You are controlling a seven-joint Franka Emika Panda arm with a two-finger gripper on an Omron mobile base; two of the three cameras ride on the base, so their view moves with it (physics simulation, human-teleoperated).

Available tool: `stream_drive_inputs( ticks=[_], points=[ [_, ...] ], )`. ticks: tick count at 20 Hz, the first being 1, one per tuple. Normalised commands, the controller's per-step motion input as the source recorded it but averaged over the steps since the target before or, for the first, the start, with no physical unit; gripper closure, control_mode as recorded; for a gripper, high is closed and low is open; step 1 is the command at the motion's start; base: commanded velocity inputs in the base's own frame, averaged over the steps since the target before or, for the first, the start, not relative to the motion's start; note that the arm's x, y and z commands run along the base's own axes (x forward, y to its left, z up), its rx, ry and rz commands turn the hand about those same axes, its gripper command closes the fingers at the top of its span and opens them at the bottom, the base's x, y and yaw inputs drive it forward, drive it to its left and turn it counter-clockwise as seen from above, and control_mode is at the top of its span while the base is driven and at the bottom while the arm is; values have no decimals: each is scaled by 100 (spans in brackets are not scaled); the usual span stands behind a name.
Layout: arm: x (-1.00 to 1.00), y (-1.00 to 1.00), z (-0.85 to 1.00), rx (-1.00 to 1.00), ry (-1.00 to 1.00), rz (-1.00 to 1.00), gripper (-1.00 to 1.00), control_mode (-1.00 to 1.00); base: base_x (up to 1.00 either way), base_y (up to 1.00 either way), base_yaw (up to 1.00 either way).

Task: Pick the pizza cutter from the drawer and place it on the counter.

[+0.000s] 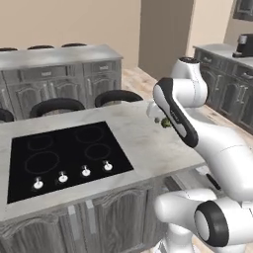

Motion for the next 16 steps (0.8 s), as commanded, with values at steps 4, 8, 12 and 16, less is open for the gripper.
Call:
stream_drive_inputs(
  ticks=[4, 8, 12, 16],
  points=[
    [0, 0, 0, 0, 0, 0, -100, 100, -16, 0, -29],
    [0, 0, 0, 0, 0, 0, -100, 100, -5, 0, -30],
    [0, 0, 0, 0, 0, 0, -100, 100, 0, 1, -33],
    [0, 0, 0, 0, 0, 0, -100, 100, 0, 9, -33]
  ],
)
